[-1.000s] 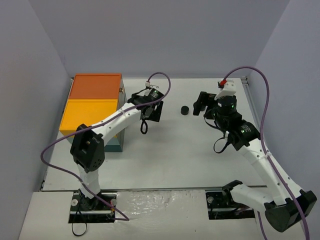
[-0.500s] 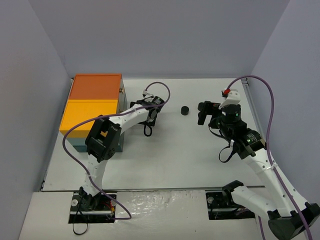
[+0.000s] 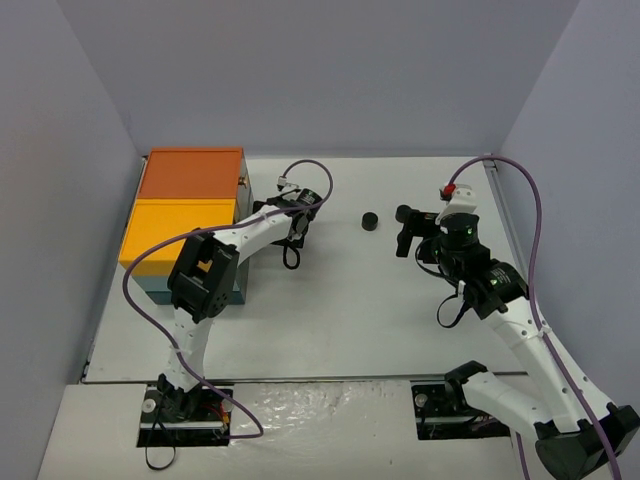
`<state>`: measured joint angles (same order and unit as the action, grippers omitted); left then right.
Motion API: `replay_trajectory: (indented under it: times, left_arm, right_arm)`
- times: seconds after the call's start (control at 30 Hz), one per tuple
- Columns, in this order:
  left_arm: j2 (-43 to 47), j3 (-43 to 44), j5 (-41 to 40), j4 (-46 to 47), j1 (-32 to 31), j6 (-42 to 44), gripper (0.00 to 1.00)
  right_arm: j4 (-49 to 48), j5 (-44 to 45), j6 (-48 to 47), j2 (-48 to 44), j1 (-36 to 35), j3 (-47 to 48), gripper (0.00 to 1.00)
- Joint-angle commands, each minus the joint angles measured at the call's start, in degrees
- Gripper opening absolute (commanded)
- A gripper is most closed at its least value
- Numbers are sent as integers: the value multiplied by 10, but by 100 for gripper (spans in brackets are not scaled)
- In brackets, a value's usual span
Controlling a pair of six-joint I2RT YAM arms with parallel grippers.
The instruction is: Organize the makeup
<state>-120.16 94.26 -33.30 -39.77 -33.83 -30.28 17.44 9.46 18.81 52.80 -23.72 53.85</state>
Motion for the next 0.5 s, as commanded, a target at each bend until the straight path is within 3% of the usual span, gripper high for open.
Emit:
replay_trajectory:
  times: [0.0,0.47]
  left_arm:
    - [21,9,-11,14,9,-2,97]
    - [2,0,71,27,6,-4,97]
  right_arm:
    - [-22,-5,-9,-5,4,-1,100]
    - [-22,2,-14,3,8,3,100]
